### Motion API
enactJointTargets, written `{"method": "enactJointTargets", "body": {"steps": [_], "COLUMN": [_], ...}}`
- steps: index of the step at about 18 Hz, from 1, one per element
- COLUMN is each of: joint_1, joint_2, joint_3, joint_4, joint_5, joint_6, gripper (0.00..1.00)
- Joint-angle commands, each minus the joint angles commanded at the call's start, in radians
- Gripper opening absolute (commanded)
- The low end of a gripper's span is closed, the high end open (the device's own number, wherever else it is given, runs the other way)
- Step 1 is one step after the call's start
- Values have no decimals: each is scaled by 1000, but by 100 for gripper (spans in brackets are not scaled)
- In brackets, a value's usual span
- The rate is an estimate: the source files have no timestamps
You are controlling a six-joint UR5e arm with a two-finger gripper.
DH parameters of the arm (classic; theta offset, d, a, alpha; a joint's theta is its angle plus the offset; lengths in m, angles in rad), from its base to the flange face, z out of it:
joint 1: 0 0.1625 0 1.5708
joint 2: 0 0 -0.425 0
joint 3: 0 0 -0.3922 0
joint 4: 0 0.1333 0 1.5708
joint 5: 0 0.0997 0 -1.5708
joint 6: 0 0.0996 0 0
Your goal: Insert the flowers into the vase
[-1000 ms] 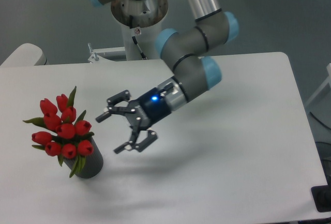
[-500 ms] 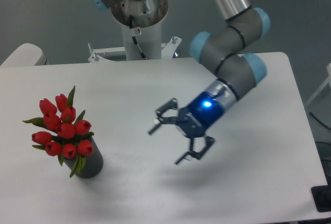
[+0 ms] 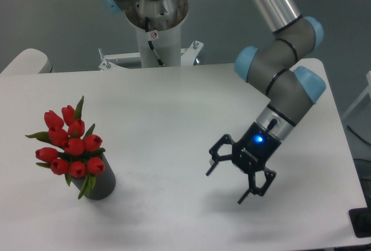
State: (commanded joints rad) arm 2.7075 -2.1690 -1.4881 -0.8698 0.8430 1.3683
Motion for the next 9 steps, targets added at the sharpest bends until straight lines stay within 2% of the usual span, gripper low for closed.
{"method": "enactJointTargets", "body": {"steps": [3,7,9], "joint_1": [-12,-77,-97], "joint_2": [-11,-31,-40], "joint_3": [46,89,115], "joint_4": [-5,-9,-53], "joint_5": [201,436,507], "joint_6": [8,15,17], "gripper": [100,100,100]}}
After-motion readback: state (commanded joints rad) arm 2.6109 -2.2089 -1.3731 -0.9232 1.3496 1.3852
